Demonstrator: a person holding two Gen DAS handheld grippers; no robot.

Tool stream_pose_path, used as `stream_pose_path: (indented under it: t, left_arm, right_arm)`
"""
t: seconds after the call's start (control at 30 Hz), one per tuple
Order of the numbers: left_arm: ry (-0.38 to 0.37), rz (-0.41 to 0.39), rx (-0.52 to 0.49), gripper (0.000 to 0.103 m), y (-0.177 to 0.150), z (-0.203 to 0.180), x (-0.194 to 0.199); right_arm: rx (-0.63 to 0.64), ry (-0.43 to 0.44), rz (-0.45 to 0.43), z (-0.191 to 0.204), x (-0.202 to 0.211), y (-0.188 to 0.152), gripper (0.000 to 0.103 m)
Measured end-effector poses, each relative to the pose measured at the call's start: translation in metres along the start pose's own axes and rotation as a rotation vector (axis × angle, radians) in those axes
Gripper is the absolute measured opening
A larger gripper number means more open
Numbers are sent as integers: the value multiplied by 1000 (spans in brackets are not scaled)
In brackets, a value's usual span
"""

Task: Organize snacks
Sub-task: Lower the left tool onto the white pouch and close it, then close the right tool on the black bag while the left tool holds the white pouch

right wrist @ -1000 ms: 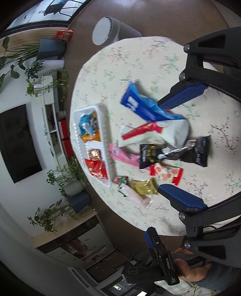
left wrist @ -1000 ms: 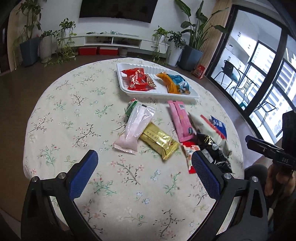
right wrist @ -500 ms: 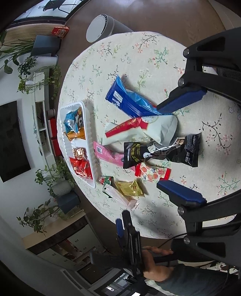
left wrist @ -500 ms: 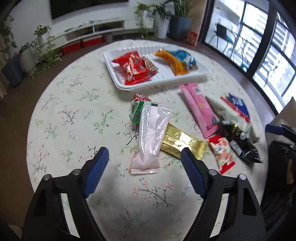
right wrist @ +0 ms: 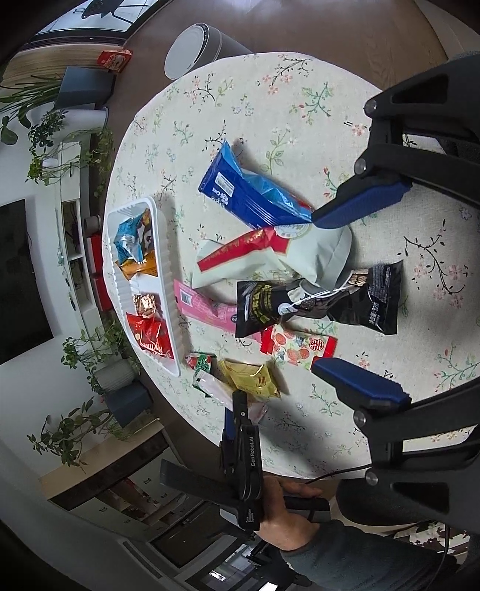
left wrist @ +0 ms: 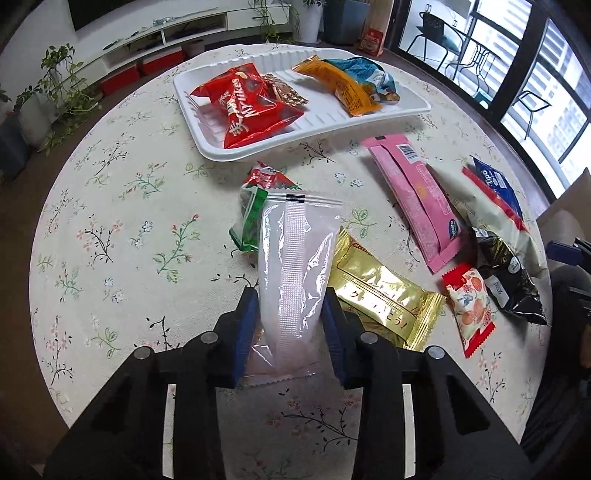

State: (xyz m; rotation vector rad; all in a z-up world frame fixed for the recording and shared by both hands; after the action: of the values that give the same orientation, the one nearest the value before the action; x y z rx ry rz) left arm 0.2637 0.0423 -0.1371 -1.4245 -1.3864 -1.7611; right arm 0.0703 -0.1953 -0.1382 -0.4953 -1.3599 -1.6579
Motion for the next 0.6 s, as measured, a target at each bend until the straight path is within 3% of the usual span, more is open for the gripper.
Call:
stream_pose_path:
  t: [0.37,0.6]
  left_arm:
    - [-27,-28,30,27,-18,-1,17]
    - [-74,-71,66,27,-41,-6,41]
  right_arm:
    - [8,-14,-2,2,2,-1,75]
    - [109,-24,21,16,1,2,62]
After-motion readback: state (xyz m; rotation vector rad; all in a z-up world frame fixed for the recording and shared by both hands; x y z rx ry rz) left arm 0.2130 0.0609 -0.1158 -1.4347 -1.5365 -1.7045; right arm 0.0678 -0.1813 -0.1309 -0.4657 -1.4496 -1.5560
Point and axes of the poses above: each gripper's, at about its wrist camera, not at the fingertips, and x roughly against the way its jaws point, z to its left, y to its top, the point moved 3 cm from there along -x, roughly the way its jaws point, and after that the axes turned 1 degree about z, right-handed, at the moved point
